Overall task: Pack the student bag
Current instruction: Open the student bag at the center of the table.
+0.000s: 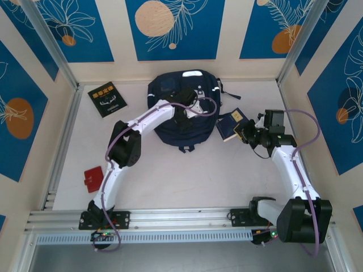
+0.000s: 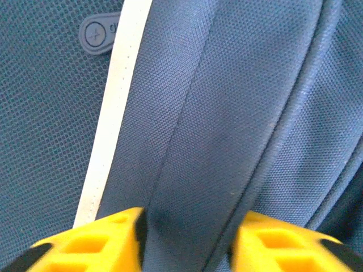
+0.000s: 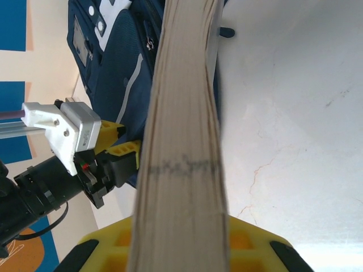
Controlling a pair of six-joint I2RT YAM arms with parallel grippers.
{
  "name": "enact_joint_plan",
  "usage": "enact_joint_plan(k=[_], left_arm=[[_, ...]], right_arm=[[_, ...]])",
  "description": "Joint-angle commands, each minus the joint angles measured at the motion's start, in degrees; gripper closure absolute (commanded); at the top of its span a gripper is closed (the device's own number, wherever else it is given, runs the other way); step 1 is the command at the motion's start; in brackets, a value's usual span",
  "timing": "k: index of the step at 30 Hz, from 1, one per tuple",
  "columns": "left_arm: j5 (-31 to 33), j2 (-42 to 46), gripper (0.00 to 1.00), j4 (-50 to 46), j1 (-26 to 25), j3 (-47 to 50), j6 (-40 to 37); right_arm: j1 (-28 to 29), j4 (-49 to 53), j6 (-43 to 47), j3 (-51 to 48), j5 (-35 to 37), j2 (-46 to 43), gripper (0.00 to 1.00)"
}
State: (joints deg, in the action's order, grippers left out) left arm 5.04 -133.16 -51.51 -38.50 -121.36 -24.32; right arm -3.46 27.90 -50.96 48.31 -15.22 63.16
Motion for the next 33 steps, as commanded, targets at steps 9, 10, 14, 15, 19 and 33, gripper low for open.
enact_joint_plan(k=[9,10,14,15,19,33], left_arm=[[0.8,4.6,1.00,1.7,0.3,-0.9,-0.9],[0.9,5.4,1.00,2.1,0.3,-0.6,-0.7],[3.7,10.1,1.00,5.7,0.2,2.7,1.6],[4.8,11.0,1.00,6.4,0.3,3.2,2.5],[7.2,13.7,1.00,8.2,0.3,3.4,7.7],[5.5,16.5,1.00,11.5,0.1,-4.4,22.3]], right_arm=[[-0.2,-0.1,0.6,-0.9,0.3,-3.3,0.85],[-0.2,0.0,0.8,-1.0,0.4,-3.5,0.85],[-0.3,0.6,1.7,-1.7,0.5,-4.8,0.85],[-0.2,0.5,2.1,-1.9,0.3,-5.4,0.85],[-0.1,-0.8,3.5,-3.0,-1.7,-7.5,0.85],[8.4,-8.1,2.6,-4.4,-9.4,-11.7,0.86]])
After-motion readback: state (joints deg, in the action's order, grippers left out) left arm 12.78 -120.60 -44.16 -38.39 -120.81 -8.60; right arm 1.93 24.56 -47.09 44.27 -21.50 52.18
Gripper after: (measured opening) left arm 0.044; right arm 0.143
